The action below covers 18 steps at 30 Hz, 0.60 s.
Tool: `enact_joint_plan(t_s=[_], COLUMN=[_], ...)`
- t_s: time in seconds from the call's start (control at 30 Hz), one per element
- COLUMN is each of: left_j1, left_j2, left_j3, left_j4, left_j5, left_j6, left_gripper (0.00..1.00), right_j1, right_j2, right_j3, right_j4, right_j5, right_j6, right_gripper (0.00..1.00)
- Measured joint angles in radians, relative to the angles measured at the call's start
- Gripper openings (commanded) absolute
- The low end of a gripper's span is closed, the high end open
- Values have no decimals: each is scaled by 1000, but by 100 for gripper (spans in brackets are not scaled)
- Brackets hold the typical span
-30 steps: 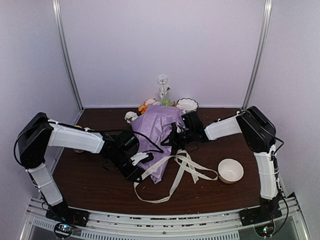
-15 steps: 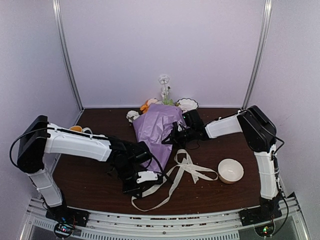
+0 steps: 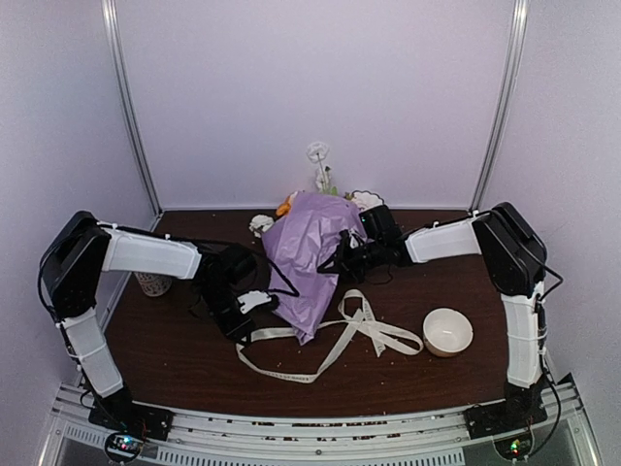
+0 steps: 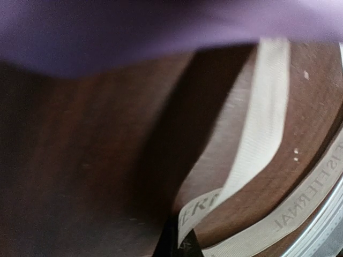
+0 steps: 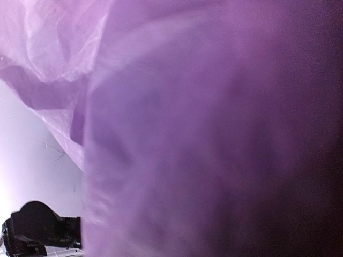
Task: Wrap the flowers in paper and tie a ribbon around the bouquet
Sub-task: Adjust the ribbon at the center of the board.
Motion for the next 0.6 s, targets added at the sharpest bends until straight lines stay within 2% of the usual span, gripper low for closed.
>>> enact_joint_plan(t_s=[0.17, 0.2, 0.27, 0.3, 0.37, 0.47, 0.6], left_j1=[147, 185, 242, 266, 286, 272, 177], left_j2=[11, 12, 11, 9, -6, -71, -240], left_j3=[46, 64, 99, 117, 129, 110, 50], left_j4=[20, 25, 37, 51, 80, 126, 179], left_j5=[-80, -105, -151, -175, -189, -170, -145], left_j6=[-51, -63, -84, -92, -101, -93, -18], left_gripper=[0, 9, 39, 51, 67, 70, 65], right_j1=[-5, -6, -8, -8, -9, -10, -10], right_j2=[0, 0, 0, 0, 0, 0, 0], right_j3=[-19, -19, -19, -19, -20, -25, -27], right_j4=[-24, -32, -41, -45, -47, -48, -53], right_j5=[6, 7, 8, 8, 9, 10, 11], right_j6=[-37, -46, -63, -69, -74, -85, -96], right_gripper=[0, 0, 0, 0, 0, 0, 0])
